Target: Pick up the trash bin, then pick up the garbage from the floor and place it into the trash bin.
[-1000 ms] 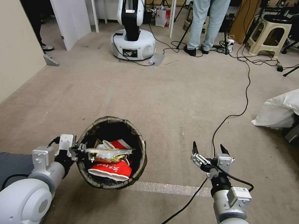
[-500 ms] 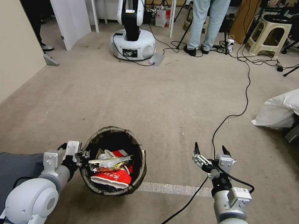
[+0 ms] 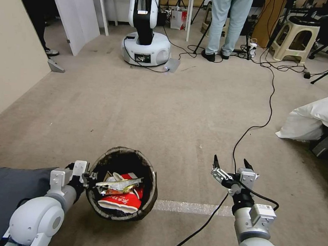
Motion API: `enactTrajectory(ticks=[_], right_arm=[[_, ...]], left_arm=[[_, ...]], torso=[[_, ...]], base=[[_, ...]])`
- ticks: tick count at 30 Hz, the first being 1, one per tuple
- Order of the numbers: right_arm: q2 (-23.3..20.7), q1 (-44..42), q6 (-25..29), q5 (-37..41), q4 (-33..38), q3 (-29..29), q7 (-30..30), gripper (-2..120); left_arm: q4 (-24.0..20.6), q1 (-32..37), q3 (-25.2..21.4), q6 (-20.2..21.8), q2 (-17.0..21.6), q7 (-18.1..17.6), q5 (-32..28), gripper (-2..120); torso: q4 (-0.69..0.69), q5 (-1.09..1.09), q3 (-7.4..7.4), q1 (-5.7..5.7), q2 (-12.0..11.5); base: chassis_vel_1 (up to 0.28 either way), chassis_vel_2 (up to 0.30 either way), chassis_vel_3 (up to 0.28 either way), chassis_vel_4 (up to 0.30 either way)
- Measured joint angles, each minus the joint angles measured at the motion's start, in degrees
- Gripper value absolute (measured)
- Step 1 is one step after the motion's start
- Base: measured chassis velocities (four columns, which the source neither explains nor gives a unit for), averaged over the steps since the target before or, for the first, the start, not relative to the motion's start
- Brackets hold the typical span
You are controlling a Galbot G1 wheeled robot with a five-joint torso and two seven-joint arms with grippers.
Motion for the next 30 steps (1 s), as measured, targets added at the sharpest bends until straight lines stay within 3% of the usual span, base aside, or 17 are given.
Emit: enactTrajectory(ticks=[13, 21, 30], right_arm=[[0.0, -0.3, 0.4, 0.1, 0.0, -0.2, 0.1, 100], [0.0, -0.3, 0.6, 0.0, -0.1, -0.3, 0.1, 100], [-0.1, -0.3, 0.7, 0.0, -0.2, -0.7, 0.1, 100]], left_arm=[[1.6, 0.1, 2.0, -0.1, 0.5, 0.2, 2.1, 2], [1.6, -0.5, 2.7, 0.0, 0.5, 0.0, 2.1, 33], [0.5, -1.0, 2.1, 0.0, 1.0, -0.1, 1.8, 68]], torso=[[0.01, 0.05, -0.01, 0.00, 0.0], [-0.01, -0.04, 0.00, 0.00, 0.0], [0.00, -0.01, 0.00, 0.00, 0.0]], base=[[0.000, 0.000, 0.000, 0.000], [0.000, 0.000, 0.000, 0.000], [0.000, 0.000, 0.000, 0.000]])
